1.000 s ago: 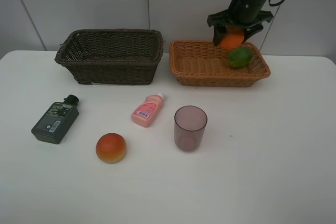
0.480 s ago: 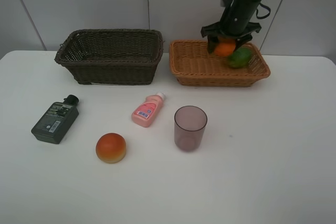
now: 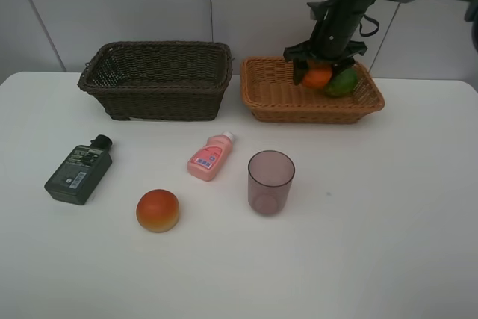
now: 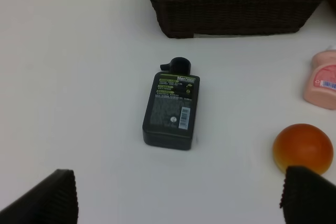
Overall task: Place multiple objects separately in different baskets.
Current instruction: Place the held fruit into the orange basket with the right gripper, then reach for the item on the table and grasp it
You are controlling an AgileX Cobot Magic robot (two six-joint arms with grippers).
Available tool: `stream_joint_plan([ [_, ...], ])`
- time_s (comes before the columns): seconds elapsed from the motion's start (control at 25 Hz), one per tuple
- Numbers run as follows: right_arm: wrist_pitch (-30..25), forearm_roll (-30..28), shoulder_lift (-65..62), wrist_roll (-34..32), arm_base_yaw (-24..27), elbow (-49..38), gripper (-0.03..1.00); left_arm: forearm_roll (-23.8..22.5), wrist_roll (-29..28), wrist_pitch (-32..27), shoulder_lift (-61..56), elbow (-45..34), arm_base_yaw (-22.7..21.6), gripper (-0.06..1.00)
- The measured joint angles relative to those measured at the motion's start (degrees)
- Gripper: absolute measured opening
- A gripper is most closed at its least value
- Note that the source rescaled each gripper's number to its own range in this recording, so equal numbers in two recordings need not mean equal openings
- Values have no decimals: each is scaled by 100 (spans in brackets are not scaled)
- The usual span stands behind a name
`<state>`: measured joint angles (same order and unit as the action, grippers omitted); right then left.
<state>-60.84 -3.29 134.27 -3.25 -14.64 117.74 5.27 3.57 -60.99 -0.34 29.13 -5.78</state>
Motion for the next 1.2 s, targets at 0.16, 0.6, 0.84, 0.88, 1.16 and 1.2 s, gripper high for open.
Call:
stream_joint_plan([
  [0.16,35,2,0,0,0,2,79,0,0,0,0,0,0,100],
  [0.6,-75,7,-23,0,0,2,90,0,0,0,0,0,0,100],
  [0.84,-220,14,-245,0,0,6,90,0,0,0,0,0,0,100],
  [0.88,-282,14,-289,0,0,6,90,0,0,0,0,0,0,100],
  [1.16,-621,-195,-731,0,-123,-16,90,0,0,0,0,0,0,100],
  [1.2,-656,-281,-826,0,-160,-62,90,0,0,0,0,0,0,100],
])
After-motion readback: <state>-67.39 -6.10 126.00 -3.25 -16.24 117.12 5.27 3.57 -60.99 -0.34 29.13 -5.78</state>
